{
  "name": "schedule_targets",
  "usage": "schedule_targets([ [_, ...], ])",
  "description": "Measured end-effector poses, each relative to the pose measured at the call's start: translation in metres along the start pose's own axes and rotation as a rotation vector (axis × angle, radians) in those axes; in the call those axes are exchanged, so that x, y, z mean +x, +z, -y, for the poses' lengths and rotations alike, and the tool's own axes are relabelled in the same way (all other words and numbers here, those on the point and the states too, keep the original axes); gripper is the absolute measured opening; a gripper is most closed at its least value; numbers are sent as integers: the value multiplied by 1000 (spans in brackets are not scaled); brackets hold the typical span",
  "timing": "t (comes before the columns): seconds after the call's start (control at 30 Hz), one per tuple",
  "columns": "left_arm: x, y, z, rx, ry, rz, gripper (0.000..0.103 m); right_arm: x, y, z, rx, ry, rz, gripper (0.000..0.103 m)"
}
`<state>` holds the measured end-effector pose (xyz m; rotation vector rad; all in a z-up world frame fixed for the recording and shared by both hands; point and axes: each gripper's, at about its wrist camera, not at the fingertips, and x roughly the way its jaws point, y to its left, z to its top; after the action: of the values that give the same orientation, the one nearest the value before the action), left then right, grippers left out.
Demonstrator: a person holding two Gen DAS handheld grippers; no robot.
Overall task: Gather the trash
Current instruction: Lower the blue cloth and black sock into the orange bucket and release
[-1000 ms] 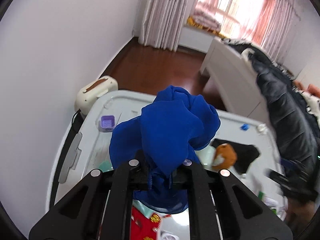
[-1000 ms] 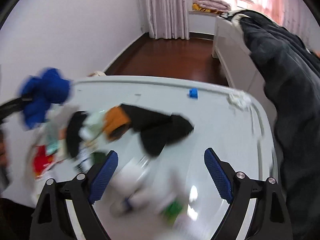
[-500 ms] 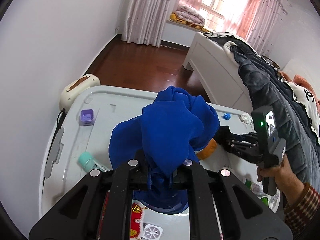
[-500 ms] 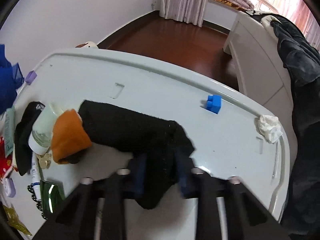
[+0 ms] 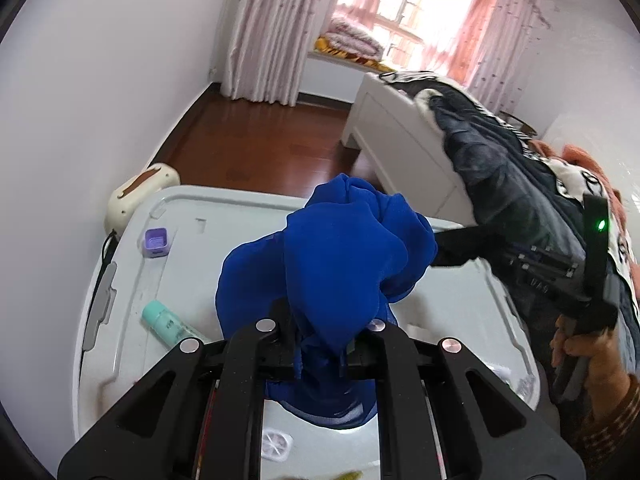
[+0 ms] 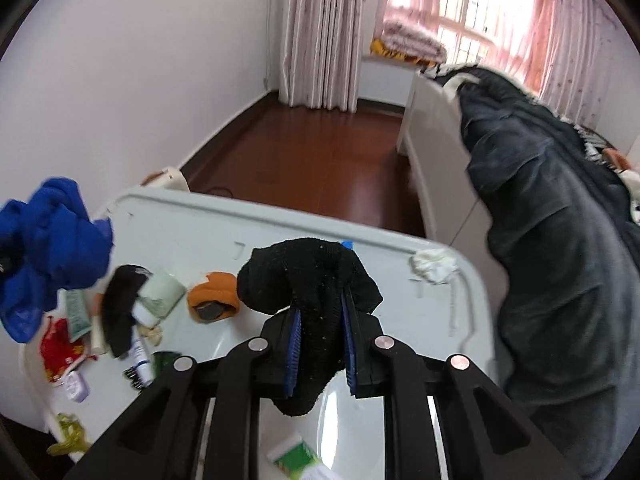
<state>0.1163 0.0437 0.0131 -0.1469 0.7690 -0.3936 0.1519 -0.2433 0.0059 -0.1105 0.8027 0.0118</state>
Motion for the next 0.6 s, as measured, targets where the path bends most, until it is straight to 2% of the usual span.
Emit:
schedule_targets([
  [0.13,-38,-32,24,51,-53,-10,11,-62,-23,-6,-10,46,38,18],
  [0.27,-78,-81,36,80,-111,-92,11,-125,-82,-32,-48,122,25,18],
  [0.43,-109,-161,44,114,-124,-298,11,-160,-168,-64,-94,217,-104,18],
  [0.53,-104,-206,45,108,-128,-445,11,-152,-228,-88,-133,259,-247,18],
  [0.6,-94,-231,51,115,-116,-520,12,-139,-255,-98,-148,276,-322,18],
])
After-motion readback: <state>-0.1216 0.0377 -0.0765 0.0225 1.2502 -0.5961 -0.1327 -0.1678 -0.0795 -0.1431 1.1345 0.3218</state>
